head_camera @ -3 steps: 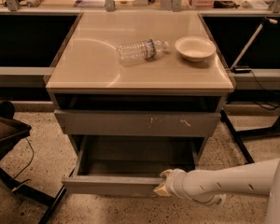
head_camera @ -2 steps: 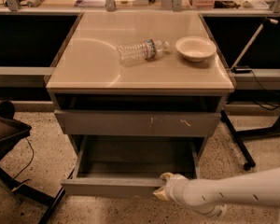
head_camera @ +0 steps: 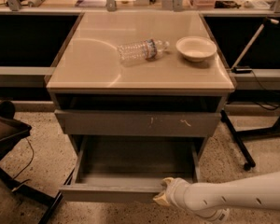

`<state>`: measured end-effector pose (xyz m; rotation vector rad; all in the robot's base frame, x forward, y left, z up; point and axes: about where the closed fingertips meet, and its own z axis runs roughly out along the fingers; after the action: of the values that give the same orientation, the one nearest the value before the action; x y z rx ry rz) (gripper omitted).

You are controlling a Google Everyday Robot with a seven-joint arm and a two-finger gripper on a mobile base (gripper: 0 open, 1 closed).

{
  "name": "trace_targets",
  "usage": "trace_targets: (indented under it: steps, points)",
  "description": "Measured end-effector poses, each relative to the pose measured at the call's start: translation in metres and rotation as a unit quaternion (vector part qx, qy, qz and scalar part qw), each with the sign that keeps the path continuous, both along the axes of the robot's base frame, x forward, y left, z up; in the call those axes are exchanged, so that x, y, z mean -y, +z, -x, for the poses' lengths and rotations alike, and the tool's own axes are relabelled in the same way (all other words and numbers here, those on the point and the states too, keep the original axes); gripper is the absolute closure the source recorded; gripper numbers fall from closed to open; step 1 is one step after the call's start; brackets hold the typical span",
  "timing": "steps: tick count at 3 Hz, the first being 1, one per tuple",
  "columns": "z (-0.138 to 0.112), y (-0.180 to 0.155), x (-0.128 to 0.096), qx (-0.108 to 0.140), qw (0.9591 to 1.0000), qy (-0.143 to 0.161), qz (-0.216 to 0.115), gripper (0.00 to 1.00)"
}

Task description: Open middle drawer

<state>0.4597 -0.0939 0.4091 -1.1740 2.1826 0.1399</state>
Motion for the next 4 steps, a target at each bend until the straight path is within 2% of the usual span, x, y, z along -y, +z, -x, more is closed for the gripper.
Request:
trace_targets:
  steps: [1, 2, 3, 4]
  points:
    - [0.0, 0.004, 0.0, 0.0, 1.0, 0.0, 0.0, 1.0]
    - [0.024, -0.002, -0.002, 0.004, 0.9999, -0.009, -0.008, 1.0]
    - [0.023, 0.004, -0.003, 0.004, 0.9999, -0.009, -0.008, 1.0]
    - [0.043, 0.0, -0.004, 0.007, 0.9997, -0.015, -0.015, 1.0]
